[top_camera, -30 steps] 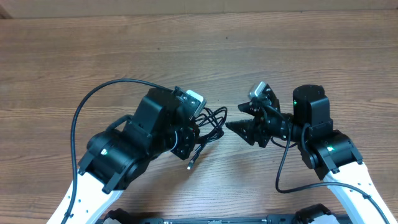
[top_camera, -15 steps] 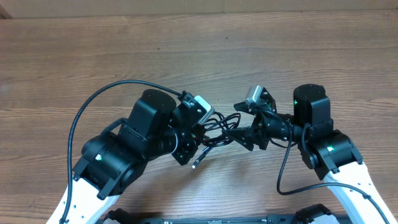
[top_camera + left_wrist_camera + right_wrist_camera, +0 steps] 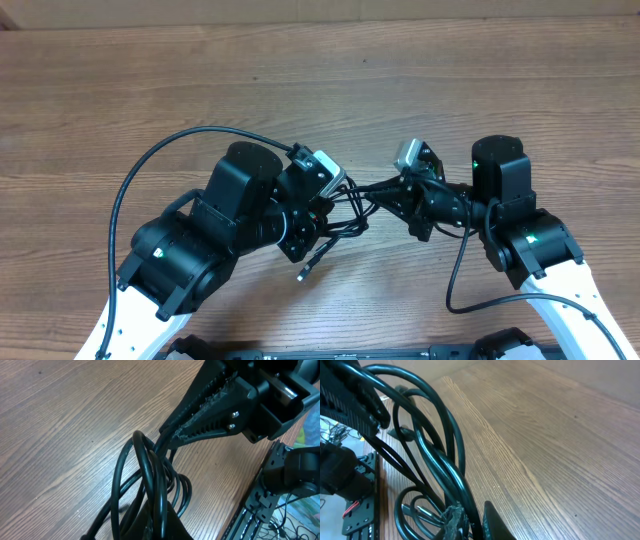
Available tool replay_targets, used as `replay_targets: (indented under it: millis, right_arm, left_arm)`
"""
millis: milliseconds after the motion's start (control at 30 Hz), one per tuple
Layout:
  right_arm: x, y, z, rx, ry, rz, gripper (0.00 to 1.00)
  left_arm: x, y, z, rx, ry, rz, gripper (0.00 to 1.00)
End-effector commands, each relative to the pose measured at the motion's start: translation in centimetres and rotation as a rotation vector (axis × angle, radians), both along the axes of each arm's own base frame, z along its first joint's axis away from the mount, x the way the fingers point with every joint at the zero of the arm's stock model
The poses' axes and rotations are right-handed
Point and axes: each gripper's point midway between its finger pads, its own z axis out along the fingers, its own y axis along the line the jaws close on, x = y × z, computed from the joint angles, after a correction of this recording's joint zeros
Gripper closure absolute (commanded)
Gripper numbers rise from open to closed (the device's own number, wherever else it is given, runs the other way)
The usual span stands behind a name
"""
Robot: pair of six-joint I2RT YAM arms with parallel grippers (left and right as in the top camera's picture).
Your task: Untangle cables
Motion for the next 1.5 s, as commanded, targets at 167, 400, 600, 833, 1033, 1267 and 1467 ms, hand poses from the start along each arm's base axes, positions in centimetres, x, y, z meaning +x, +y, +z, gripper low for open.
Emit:
replay_targets:
  millis: [167, 400, 600, 833, 1033, 1267, 1467]
  right_arm:
    - [-0.7, 0.1, 0.4, 0.01, 0.034, 0.019, 0.75]
    - [-0.7, 0.1, 0.3, 0.003, 0.017, 0.027, 0.48]
    - [-0.8, 0.1, 0.3, 0.001, 0.011, 0.03, 0.81]
    - [-0.8, 0.1, 0.3, 0.003, 0.019, 0.028, 0.88]
    - [-0.8, 0.1, 0.3, 0.004, 0.02, 0.027, 0.96]
    - [-0.4, 0.2, 0.9, 0.052, 0.098, -0.023, 0.96]
    - [-0.6, 0.6, 1.7, 0.087, 0.082, 0.012, 0.92]
  left_arm:
    - [0.1, -0.3, 1.9, -0.056, -0.051, -0.006, 0.96]
    - [0.9, -0.9, 3.3, -0.171, 0.009, 0.098, 0.96]
    - [0.9, -0.9, 3.2, -0.171, 0.016, 0.104, 0.96]
    - [1.2, 0.6, 1.7, -0.092, 0.031, 0.171, 0.96]
    - [1.0, 0.9, 1.3, -0.072, 0.047, 0.178, 0.96]
    - [1.0, 0.9, 1.2, -0.071, 0.047, 0.178, 0.96]
    - [1.1, 1.1, 1.1, -0.061, 0.044, 0.189, 0.96]
